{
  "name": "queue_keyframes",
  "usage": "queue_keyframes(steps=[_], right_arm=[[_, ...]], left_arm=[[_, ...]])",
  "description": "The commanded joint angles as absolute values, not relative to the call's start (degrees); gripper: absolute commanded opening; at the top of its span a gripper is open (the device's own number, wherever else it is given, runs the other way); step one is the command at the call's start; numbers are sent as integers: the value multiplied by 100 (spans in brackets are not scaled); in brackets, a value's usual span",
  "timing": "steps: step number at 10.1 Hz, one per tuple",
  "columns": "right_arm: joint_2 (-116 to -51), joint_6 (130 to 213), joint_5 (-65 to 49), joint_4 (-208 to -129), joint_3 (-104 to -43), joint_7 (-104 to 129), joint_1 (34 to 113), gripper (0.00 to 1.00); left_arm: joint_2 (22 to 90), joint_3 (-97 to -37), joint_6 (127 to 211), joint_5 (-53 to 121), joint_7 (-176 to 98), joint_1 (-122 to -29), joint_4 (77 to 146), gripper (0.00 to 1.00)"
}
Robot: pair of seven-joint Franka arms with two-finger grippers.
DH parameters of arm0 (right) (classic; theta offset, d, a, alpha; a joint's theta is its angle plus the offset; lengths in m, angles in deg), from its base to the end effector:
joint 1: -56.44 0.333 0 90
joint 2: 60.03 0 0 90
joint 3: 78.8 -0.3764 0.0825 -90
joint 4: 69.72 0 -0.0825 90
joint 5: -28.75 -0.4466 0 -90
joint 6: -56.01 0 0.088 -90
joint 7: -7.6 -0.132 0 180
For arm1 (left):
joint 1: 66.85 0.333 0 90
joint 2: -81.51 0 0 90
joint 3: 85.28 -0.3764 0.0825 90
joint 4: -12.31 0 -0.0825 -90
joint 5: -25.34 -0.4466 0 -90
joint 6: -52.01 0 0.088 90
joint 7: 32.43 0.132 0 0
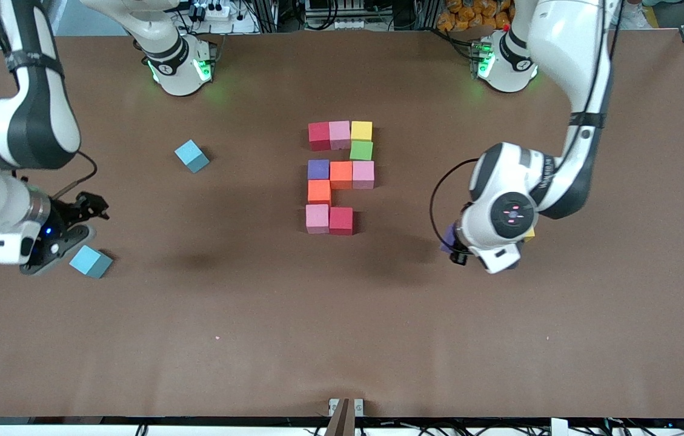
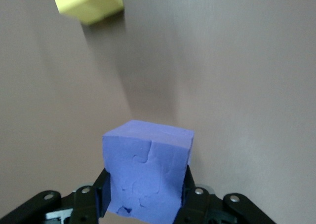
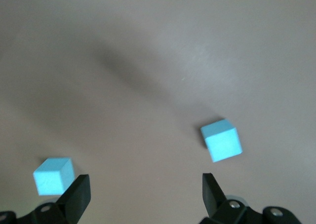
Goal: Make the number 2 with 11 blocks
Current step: 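Carry the purple cube toward the red cube with the left gripper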
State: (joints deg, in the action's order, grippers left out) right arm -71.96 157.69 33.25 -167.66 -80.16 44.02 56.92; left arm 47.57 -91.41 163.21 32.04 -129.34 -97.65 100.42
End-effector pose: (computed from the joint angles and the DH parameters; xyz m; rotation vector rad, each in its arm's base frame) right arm 0.6749 0.0119 0.4671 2.9243 1.0493 -0.2449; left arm 0.6840 -0.3381 0.2879 -2.3837 -1.8135 0.1929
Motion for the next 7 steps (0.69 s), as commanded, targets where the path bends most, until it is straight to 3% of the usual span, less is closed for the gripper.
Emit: queue_keyframes(steps=[1, 7], right_arm=[[-6180, 16033, 3270, -18027, -8012, 4311, 5829, 100], [-5837, 15683, 3279, -17475, -7968, 1860, 5715, 100]], left_arm=[[4319, -9205, 16249, 3377, -13568, -10173, 9573, 32], [3941, -9179, 17066, 4239, -15422, -10771, 9563, 32]])
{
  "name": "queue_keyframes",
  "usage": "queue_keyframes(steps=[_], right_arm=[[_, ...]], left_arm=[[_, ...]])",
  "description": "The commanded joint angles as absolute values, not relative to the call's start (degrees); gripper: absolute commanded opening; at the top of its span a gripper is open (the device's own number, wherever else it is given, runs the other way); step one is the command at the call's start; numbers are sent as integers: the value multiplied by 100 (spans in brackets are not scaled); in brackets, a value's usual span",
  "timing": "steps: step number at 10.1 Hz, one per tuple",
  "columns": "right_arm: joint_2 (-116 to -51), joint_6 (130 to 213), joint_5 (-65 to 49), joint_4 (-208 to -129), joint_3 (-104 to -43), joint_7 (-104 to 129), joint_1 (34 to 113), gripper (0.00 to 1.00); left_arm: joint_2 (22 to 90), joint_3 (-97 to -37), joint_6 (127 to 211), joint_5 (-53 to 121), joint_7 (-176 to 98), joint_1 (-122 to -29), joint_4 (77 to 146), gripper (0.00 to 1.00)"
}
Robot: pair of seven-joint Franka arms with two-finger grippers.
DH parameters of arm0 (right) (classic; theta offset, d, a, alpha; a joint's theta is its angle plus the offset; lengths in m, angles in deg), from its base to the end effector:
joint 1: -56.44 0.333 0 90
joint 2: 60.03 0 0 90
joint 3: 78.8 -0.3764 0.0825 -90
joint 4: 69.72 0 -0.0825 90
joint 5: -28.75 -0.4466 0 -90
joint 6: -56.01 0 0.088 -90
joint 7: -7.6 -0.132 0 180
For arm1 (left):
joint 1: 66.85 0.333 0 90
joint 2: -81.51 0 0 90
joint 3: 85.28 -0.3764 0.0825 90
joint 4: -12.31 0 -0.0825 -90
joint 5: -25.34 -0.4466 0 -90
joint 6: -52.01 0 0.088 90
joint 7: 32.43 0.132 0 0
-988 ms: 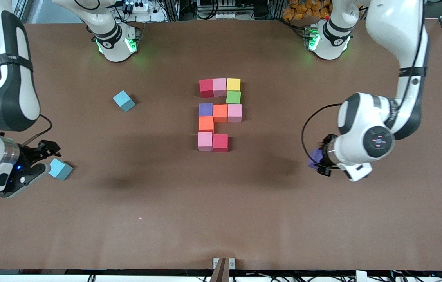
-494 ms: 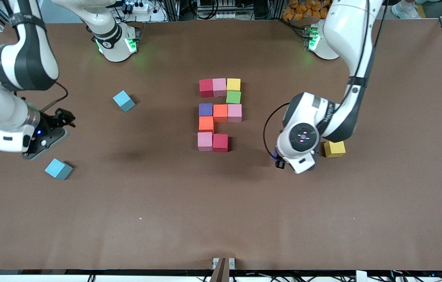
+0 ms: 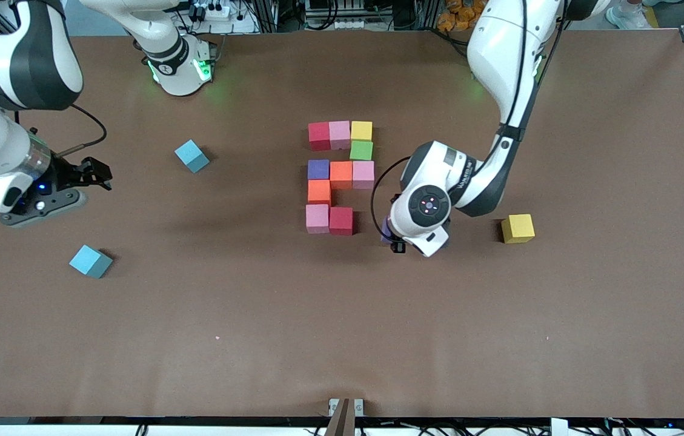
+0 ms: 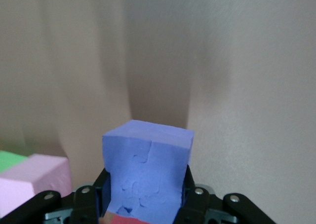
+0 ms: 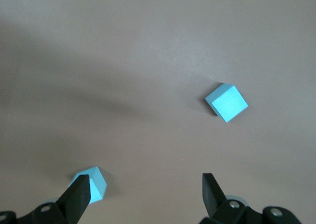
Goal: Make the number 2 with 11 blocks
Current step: 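Carry the purple cube toward the red cube with the left gripper, then lower the purple cube beside the red cube with the left gripper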
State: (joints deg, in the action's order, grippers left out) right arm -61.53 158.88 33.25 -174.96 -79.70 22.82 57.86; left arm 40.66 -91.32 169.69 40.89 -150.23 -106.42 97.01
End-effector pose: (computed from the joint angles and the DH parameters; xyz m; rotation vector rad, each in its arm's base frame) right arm 0.6226 0.0166 0.5202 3.0312 0.4989 -0.1162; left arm 0.6402 -0.4646 0.2317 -2.1275 -2.1735 0.2875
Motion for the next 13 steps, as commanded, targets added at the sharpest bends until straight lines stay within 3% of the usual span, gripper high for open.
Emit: queue_keyframes(steps=[1, 7, 13], right_arm=[[-5670, 15560, 3279, -17458, -7968, 1858, 5593, 100], [-5424, 14303, 3253, -16272, -8029, 1308, 5486, 100], [-5562, 14513, 3244, -15991, -8048, 752, 5767, 100]], left_arm=[[3880, -9179, 17084, 4239, -15529, -10868, 9563, 32], [3554, -9135, 17409, 4248, -15952, -11071, 9388, 35], [3475, -9047, 17427, 4230, -15943, -11264, 9388, 39]])
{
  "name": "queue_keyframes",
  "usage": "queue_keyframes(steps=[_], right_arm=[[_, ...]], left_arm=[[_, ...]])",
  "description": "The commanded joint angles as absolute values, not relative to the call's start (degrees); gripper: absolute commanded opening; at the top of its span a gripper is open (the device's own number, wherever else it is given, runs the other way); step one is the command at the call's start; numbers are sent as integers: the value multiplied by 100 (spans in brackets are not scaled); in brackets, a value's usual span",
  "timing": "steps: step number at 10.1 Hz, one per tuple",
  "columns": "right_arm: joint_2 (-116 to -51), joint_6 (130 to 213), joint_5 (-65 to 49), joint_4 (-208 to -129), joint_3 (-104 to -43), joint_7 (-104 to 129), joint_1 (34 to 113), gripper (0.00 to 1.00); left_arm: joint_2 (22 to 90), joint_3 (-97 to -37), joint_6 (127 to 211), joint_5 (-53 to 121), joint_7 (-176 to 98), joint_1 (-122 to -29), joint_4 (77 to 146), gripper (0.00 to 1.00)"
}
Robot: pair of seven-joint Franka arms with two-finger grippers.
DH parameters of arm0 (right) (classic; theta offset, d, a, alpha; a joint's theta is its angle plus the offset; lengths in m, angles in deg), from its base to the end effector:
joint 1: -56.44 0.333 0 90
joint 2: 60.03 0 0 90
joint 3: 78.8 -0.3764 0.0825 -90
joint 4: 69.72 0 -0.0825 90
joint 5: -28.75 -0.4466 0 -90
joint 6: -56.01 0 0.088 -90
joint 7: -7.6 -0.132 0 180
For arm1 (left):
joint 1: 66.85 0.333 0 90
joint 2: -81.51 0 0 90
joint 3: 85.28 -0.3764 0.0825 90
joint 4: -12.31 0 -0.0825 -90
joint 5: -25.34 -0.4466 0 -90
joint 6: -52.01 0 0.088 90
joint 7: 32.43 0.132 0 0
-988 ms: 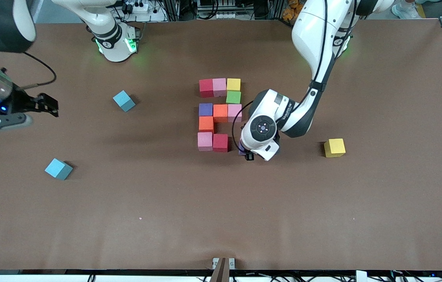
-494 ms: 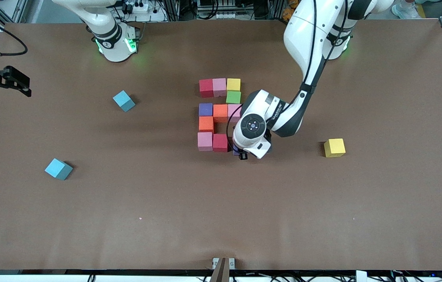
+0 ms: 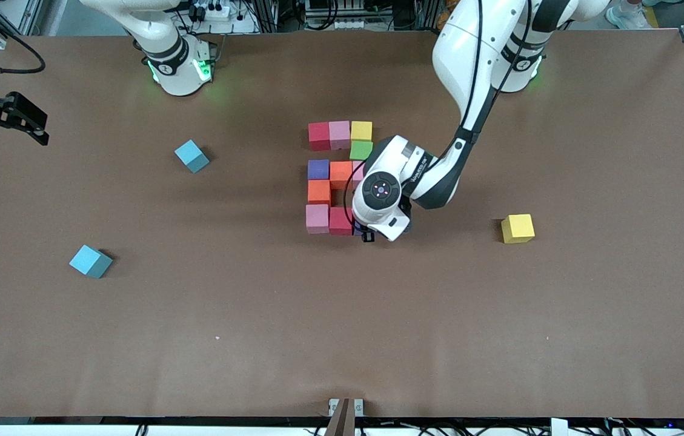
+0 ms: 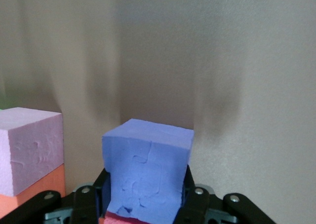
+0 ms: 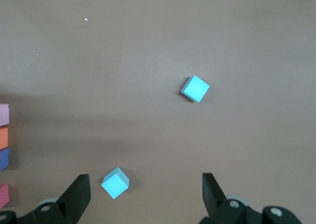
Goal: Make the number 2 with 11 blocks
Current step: 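Lower the purple cube beside the red cube with the left gripper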
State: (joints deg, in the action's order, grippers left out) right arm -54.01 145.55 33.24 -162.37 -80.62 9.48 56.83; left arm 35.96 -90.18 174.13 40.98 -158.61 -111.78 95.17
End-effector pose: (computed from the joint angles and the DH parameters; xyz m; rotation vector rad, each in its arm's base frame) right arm 0.5781 0.0130 0.6976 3.0573 0.1050 0.0780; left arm 0.5953 -0.5381 0.1866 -2.0792 -2.2262 0.2630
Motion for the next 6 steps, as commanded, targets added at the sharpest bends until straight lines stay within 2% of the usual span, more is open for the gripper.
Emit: queue_keyframes(steps=[1, 2, 3, 4, 6], right_arm=[[-5615, 14539, 3244, -15955, -8047, 577, 5794, 100], [-5773, 14539, 3244, -15746, -8047, 558, 5776, 100], [-6018, 14470, 2965, -15405, -8047, 566, 5750, 100], [-6107, 14469, 2519, -15262, -8004, 584, 5689, 100], [-6143, 14469, 2392, -15252, -7995, 680, 5514, 100]], left_arm=[[3475, -9038, 17427, 4230, -15935, -11264, 9388, 40], [3475, -9038, 17427, 4230, -15917, -11264, 9388, 42], [3475, -9038, 17427, 4230, -15908, -11255, 9388, 63], [3483, -9038, 17427, 4230, -15874, -11255, 9388, 100], [3501, -9047, 17427, 4213, -15838, -11255, 9388, 100]])
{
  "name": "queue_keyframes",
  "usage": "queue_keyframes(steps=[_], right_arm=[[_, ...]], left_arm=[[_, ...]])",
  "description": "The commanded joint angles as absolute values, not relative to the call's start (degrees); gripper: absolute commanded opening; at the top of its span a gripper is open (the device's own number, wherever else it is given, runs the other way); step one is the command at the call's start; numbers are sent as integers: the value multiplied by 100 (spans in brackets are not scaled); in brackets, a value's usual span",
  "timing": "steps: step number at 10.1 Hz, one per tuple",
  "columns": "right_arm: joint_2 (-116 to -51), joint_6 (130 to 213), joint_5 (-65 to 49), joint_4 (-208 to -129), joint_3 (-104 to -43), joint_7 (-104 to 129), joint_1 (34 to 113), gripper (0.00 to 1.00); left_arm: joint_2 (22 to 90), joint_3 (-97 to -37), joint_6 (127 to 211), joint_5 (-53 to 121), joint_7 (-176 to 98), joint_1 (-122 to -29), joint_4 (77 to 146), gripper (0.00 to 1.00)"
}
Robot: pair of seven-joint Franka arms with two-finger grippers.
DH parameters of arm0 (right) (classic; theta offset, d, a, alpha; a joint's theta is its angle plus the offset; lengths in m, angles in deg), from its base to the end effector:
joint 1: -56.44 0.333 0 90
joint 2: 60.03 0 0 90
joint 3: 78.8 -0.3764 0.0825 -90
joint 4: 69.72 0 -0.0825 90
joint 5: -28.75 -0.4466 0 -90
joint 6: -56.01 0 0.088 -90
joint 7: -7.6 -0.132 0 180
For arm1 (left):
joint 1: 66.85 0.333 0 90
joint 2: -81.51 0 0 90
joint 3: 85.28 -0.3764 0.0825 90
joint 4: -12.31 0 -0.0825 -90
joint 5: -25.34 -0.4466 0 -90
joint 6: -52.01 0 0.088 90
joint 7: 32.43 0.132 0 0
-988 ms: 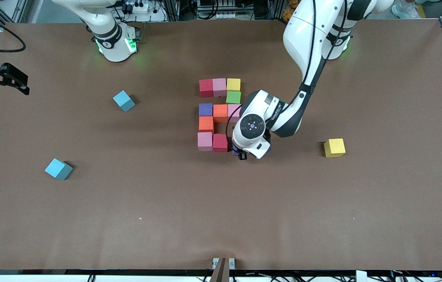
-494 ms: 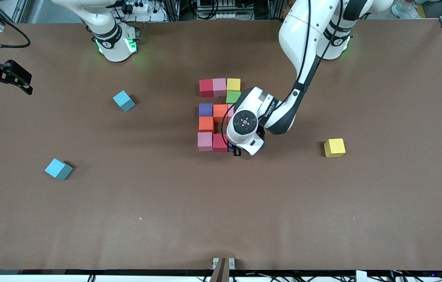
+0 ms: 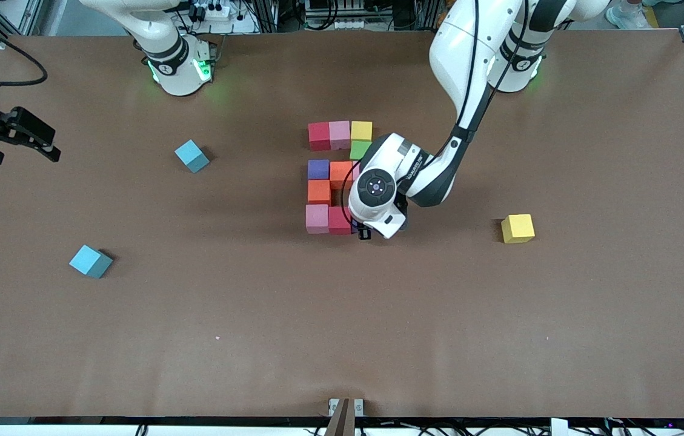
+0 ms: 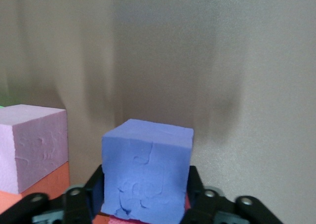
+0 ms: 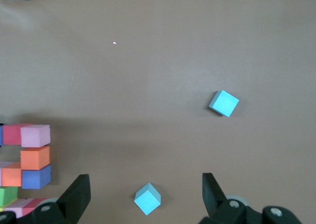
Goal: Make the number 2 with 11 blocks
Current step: 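Lower the purple cube beside the red cube with the left gripper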
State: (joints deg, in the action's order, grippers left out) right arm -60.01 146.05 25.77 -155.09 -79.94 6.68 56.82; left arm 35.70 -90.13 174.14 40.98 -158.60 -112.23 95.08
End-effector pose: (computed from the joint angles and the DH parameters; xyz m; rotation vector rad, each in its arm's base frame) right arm 0.6189 0.0233 0.7037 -3.0853 -0.0194 -0.1246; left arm 0.5906 -0.5431 0.1837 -2.0862 -2.2148 0.2628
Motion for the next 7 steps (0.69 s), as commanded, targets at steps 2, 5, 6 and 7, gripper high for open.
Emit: queue_keyframes(steps=[2, 5, 6, 7], right_arm=[[-6135, 14469, 2531, -15252, -7986, 1021, 5495, 100], [-6134, 14452, 2558, -15269, -7995, 1208, 5310, 100], [-6117, 14391, 2567, -15287, -7995, 1208, 5310, 100], [-6108, 14303, 2567, -15304, -7995, 1208, 5310, 100]], left_arm=[[3632, -9047, 17427, 4221, -15838, -11229, 9388, 100], [3896, -9047, 17374, 4186, -15838, -11176, 9388, 100], [3940, -9047, 17374, 4195, -15838, -11159, 9388, 100], [3984, -9056, 17374, 4195, -15838, -11167, 9379, 100]])
